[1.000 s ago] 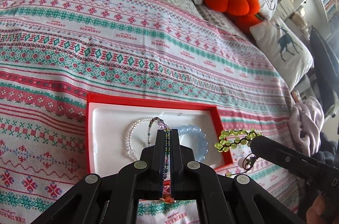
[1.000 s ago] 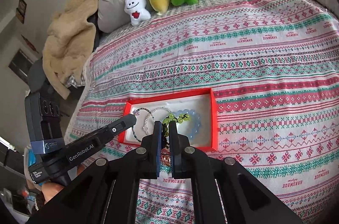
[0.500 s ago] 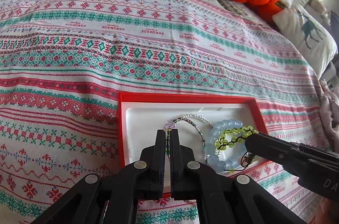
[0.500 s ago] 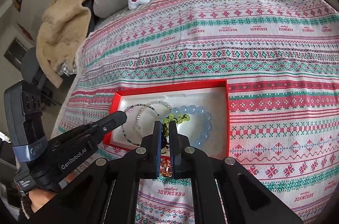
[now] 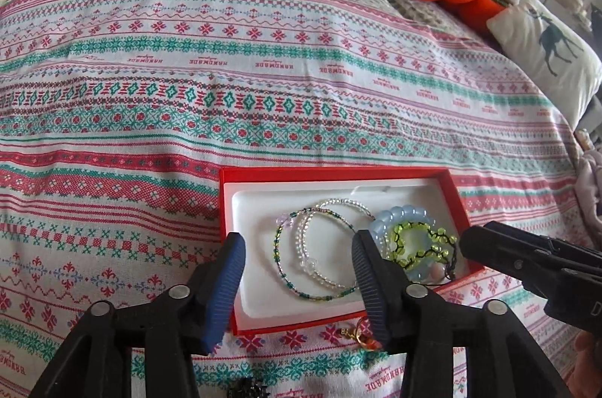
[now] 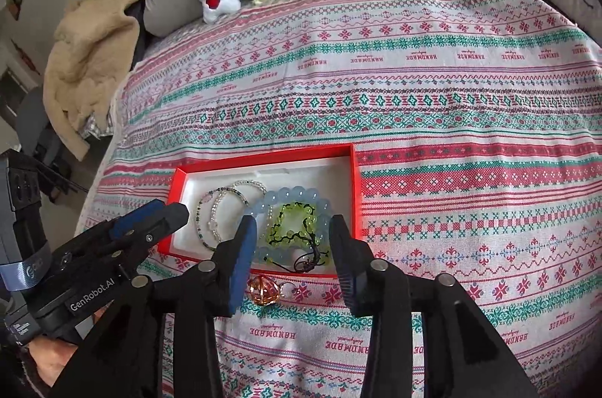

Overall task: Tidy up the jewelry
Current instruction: 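Move the left tool to the black flower ring and grasp it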

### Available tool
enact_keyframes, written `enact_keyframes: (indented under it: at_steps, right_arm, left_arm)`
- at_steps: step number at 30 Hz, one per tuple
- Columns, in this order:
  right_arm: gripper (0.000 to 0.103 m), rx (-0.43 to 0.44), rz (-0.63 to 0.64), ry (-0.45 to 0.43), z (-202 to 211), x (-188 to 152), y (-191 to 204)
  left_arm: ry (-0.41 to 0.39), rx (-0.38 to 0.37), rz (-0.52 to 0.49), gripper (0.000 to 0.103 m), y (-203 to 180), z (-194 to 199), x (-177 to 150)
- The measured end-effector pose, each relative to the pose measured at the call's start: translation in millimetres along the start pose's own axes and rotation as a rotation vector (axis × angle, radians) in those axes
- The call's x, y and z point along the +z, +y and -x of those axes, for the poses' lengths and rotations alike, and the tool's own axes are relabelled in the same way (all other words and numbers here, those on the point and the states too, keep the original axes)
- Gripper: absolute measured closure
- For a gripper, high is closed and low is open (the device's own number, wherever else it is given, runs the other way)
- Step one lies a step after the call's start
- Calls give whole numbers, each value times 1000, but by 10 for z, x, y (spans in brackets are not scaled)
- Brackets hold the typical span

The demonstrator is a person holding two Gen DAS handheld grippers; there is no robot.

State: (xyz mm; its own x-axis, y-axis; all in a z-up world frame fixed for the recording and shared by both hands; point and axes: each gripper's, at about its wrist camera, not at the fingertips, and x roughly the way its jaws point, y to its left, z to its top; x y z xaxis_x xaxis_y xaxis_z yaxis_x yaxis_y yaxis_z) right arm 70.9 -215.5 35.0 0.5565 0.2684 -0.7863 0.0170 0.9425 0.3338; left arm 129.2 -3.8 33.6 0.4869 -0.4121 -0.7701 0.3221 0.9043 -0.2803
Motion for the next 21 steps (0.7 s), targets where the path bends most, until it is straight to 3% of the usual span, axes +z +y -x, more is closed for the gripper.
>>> enact_keyframes:
  at_steps: [5,10,14,21]
  right_arm:
    - [55,4,-6,26,116,-111,11]
    - [39,-39,4,66,175,-250,15]
    - [38,-59,-8,102,188,-371,-37]
    - [38,-59,-47,148,187,-525,-119]
  left_arm:
    - [23,44,6,19,19,85,-67]
    - [49,134,-38,16,17,131,-183]
    - [112,162,-47,16,67,115,-318]
    - [207,127,19,16,239,68,-500]
